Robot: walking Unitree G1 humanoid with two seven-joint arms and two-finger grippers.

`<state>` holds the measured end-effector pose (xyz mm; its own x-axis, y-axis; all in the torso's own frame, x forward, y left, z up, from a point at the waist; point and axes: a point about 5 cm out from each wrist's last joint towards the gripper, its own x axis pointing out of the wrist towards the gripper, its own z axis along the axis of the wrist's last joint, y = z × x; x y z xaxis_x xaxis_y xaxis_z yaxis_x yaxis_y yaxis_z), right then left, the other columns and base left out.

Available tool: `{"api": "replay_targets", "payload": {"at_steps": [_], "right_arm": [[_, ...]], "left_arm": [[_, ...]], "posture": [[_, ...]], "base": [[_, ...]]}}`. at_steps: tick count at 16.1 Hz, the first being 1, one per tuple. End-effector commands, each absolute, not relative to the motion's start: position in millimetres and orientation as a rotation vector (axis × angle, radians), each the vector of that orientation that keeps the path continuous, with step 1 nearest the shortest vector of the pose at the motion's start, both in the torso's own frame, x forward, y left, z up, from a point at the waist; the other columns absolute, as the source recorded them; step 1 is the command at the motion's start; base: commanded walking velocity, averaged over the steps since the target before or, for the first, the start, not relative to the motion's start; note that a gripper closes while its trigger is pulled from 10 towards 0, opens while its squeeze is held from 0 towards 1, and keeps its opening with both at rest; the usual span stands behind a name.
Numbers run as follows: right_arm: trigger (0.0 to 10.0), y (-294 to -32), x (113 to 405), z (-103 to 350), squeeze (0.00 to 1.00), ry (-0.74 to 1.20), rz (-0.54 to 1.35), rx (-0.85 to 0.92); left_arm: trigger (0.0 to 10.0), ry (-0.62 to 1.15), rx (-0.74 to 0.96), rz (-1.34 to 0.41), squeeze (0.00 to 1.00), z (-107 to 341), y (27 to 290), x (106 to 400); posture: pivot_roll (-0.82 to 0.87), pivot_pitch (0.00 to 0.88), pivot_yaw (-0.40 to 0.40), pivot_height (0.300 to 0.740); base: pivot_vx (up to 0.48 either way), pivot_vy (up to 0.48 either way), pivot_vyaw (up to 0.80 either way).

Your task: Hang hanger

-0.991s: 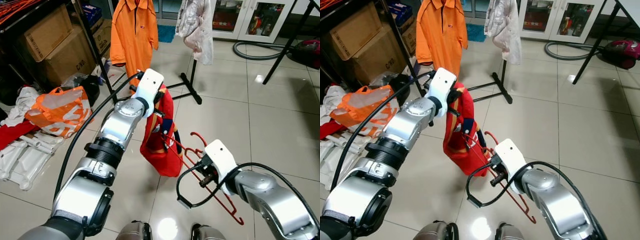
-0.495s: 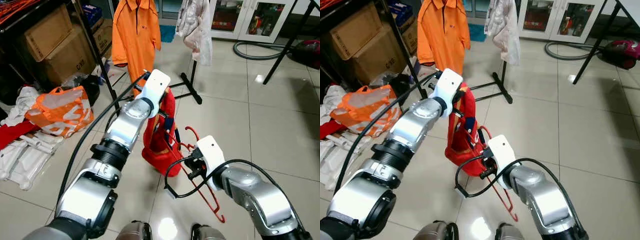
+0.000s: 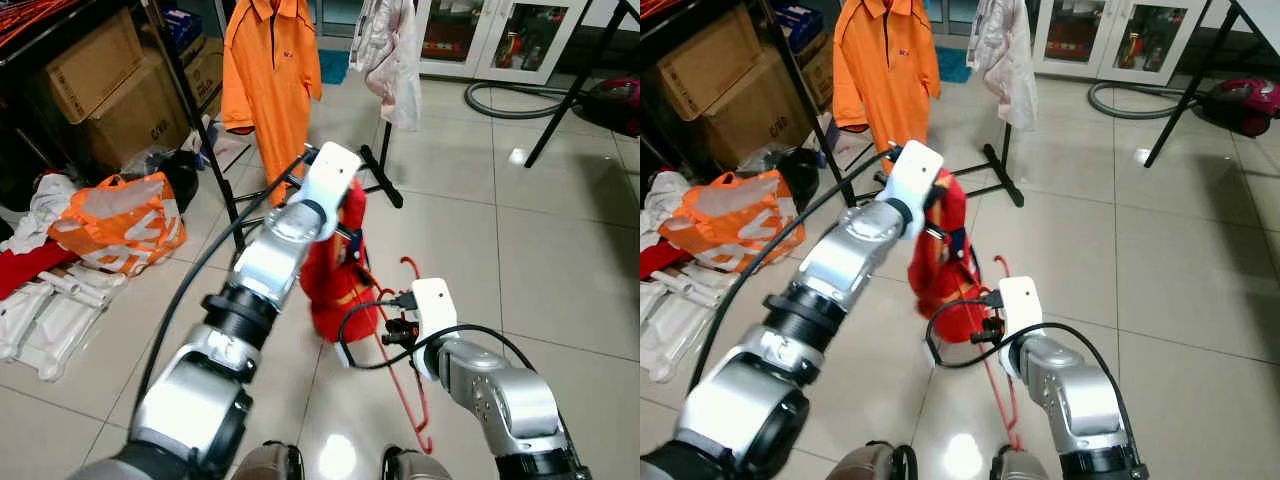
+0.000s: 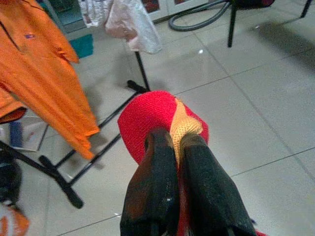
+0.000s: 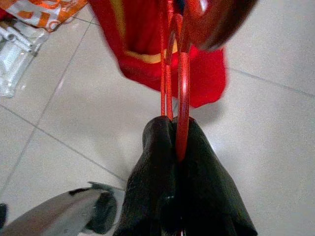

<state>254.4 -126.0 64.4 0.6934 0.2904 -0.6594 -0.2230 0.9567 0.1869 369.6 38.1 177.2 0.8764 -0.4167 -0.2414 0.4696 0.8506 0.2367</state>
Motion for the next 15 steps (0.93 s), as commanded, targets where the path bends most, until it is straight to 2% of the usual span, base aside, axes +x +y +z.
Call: {"api": "replay_targets", "payload": {"at_steps": [1,3,5,8,15], "right_arm": [[10.0,-119.5,255.1,68.6,0.0,0.74,0.352,0.126],[10.0,-107.6,252.1,72.6,0.0,0.74,0.461,0.132],[10.0,-102.7,257.0,67.7,0.0,0.751,0.451,0.11],[10.0,-104.0,259.7,64.6,0.0,0.763,0.447,0.111],[10.0,-137.8,242.8,30.4,0.0,0.88,0.279,0.129]], "left_arm": [[10.0,0.139,0.294,-0.495,0.0,186.3,31.5,365.6],[10.0,0.142,0.318,-0.512,0.0,181.1,28.1,362.2],[10.0,0.134,0.308,-0.584,0.0,182.4,18.5,355.0],[10.0,0.137,0.3,-0.608,0.0,186.3,18.2,352.5],[10.0,0.081,0.305,-0.479,0.0,217.6,55.8,363.0]], "posture": [[-0.05,0.134,0.097,0.74],[-0.05,0.133,0.099,0.74],[-0.05,0.126,0.097,0.74],[-0.06,0.114,0.092,0.74],[-0.05,0.086,0.084,0.74]], "base": [[0.0,0.0,0.0],[0.0,0.0,0.0],[0.0,0.0,0.0],[0.0,0.0,0.0],[0.0,0.0,0.0]]}}
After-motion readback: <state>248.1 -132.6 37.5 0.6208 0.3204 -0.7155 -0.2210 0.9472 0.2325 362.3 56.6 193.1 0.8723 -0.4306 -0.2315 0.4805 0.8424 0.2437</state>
